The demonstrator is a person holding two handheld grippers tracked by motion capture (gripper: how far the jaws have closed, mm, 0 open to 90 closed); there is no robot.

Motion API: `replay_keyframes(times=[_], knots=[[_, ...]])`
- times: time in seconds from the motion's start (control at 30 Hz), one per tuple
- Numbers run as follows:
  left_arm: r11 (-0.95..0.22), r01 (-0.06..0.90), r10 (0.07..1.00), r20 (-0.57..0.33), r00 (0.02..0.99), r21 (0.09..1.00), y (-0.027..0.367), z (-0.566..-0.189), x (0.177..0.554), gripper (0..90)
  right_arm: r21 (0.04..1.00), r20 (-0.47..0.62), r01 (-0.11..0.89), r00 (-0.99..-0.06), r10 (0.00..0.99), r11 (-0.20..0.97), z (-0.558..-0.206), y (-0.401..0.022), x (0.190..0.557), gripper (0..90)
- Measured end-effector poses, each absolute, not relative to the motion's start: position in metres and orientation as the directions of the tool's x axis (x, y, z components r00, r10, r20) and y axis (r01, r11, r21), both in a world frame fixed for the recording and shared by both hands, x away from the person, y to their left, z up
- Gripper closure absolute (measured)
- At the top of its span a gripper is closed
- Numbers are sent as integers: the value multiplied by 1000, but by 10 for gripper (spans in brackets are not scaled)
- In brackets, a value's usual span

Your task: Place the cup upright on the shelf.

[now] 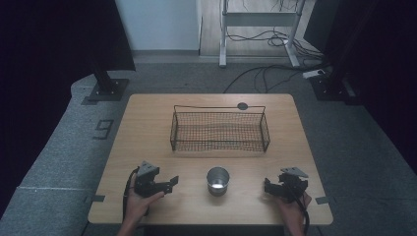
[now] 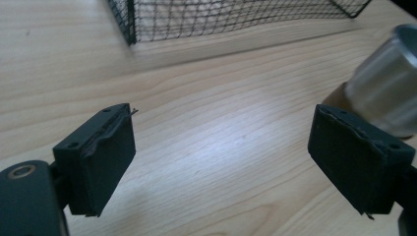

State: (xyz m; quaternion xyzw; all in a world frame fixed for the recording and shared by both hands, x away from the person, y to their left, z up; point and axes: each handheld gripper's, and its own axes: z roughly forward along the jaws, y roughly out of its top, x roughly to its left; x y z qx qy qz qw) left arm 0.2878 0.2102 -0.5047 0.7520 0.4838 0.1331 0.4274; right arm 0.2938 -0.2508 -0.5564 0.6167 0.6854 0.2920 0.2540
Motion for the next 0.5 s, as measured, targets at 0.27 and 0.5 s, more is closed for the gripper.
replay_keyframes(times=[0.27, 0.5], knots=[[-152, 606, 828, -234, 509, 781, 207, -497, 285, 110, 714, 12, 697, -110, 994, 69, -556, -251, 294, 0], [-157, 587, 815, -231, 531, 794, 196, -484, 283, 110, 714, 12, 697, -110, 994, 69, -556, -251, 294, 0]])
